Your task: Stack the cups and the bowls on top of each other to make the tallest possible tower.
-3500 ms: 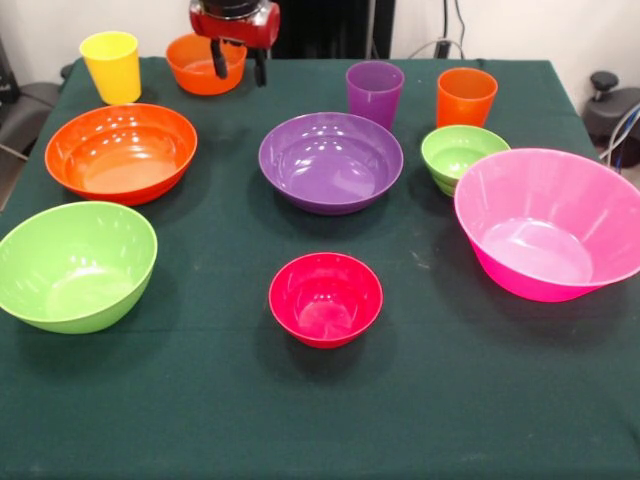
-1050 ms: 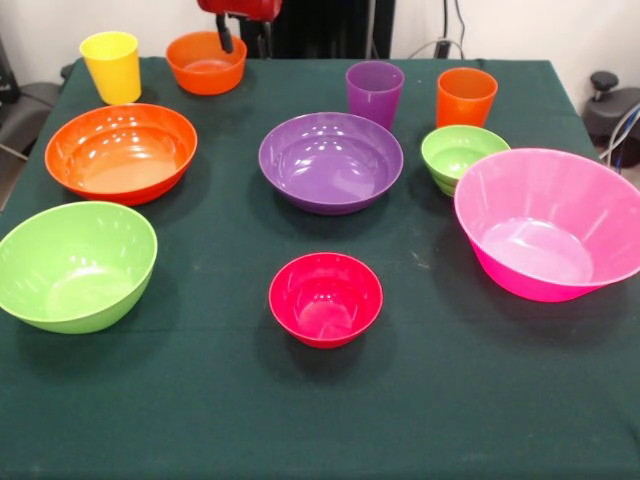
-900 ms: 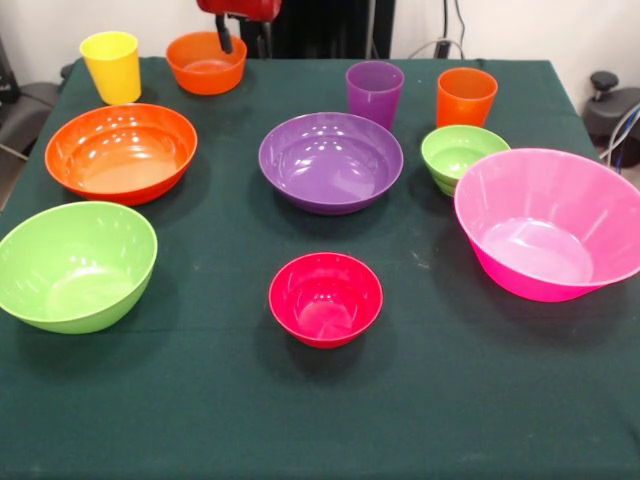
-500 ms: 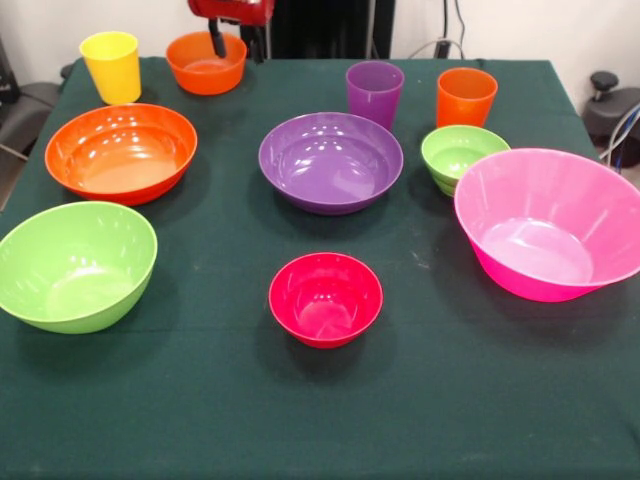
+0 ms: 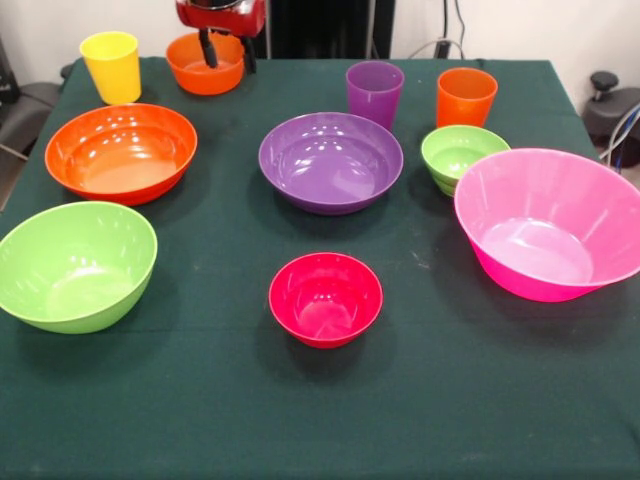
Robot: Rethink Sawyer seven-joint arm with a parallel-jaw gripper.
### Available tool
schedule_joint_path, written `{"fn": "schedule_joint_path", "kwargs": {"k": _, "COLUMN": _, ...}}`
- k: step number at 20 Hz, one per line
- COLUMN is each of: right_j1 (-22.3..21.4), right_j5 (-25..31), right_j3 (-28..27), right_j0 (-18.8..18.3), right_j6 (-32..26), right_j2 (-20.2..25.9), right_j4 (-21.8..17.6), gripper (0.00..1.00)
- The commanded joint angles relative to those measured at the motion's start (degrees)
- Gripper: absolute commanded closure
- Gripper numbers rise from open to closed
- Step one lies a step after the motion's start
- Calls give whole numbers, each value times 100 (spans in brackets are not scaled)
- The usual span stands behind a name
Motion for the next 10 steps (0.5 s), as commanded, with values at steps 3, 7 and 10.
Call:
{"fn": "schedule_joint_path", "kwargs": {"k": 3, "right_j1": 421, "right_j5": 553, "right_j3": -729, "right_j0": 52, "right_j6": -978, "right_j2": 615, "right_j4": -429, "gripper": 0}}
{"fn": "schedule_joint_path", "kwargs": {"k": 7, "right_j1": 529, "right_j5": 492, "right_j3": -796, "right_j0": 31, "right_j6": -943, "right_j2": 646, "right_j4": -477, "gripper": 0}}
{"fn": "schedule_joint_path", "kwargs": {"k": 10, "right_j1": 617, "right_j5": 464, "right_j3": -862, "right_j0": 34, "right_j6": -925, "right_j2": 657, "right_j4": -493, "gripper": 0}}
